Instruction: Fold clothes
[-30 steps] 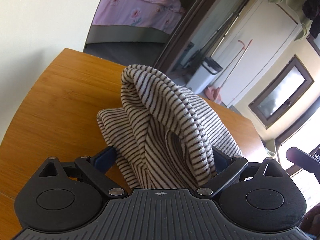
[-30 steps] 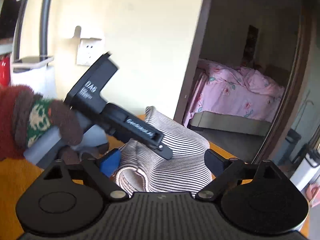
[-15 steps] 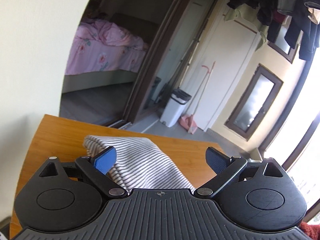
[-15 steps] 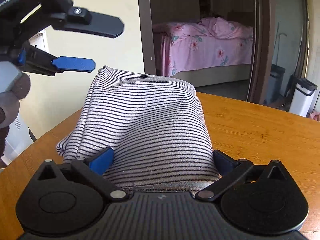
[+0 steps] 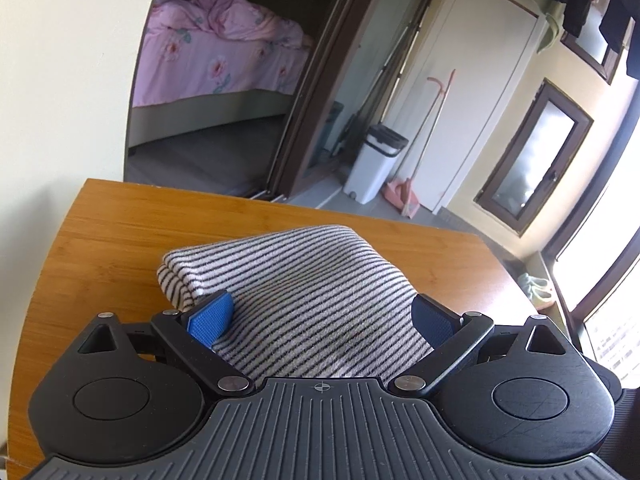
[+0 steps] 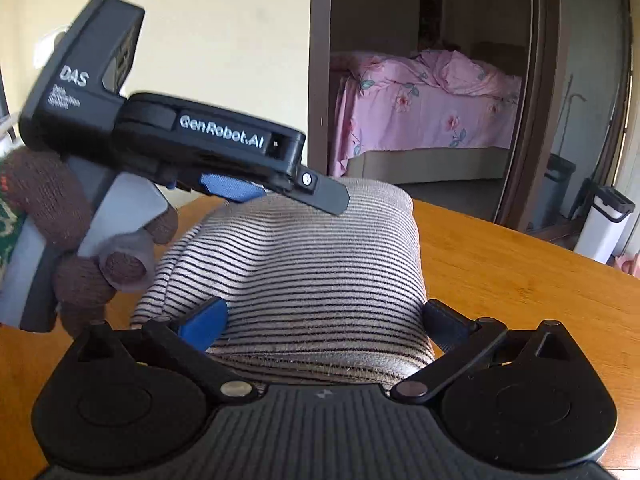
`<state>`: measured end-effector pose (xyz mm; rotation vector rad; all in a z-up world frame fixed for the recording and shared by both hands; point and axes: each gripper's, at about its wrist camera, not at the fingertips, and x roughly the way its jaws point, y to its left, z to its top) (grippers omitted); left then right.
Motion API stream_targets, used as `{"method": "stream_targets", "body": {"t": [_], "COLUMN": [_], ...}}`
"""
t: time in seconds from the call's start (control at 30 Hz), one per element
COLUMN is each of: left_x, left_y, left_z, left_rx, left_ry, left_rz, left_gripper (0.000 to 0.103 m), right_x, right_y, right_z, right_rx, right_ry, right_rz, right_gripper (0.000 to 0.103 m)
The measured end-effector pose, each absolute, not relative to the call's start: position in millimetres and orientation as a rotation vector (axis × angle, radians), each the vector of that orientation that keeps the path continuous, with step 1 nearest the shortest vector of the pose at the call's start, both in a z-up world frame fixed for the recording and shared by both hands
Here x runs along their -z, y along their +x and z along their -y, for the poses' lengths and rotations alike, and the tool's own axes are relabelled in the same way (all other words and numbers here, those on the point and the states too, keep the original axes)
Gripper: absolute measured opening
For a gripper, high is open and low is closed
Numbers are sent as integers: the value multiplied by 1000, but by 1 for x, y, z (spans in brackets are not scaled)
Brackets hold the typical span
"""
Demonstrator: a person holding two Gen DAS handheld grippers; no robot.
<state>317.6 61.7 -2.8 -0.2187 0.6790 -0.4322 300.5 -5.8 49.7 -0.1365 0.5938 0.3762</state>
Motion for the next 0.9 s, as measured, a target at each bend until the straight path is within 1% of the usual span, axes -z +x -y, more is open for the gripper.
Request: {"method": "stream_targets", "body": {"t": [0.13, 0.3, 0.43, 0.6, 0.73, 0.77, 0.87, 0.9], "left_x": [6, 6, 1, -19, -16, -13, -3, 0], "left_y": [317, 318, 312, 274, 249, 248, 253, 256], "left_z": [-57, -56, -64, -89, -91, -89, -82, -81], "left_rx": [423, 422, 404, 361, 411, 427, 411, 399], "left_ry": [-138, -133, -148, -253, -301, -296, -254, -244], "left_rz": [-667, -667, -665, -621, -624, -643, -692, -706], "left_gripper": [100, 101, 101, 101, 101, 100, 89, 88], "right_x": [-47, -49, -63, -62, -60, -59, -57, -56], "right_y": [300, 294, 289, 321, 350, 357, 379, 386], "right_z": [2, 2, 25, 38, 46, 48, 55, 57], "right_rx": [-356, -337, -396, -327, -263, -247, -198, -182], "right_ry": [-102, -87, -12, 21, 39, 43, 57, 61], "right_rz": [-586, -598, -587, -608, -631, -637, -653, -659], "right_gripper": [103, 103, 103, 103, 103, 103, 103, 103]}}
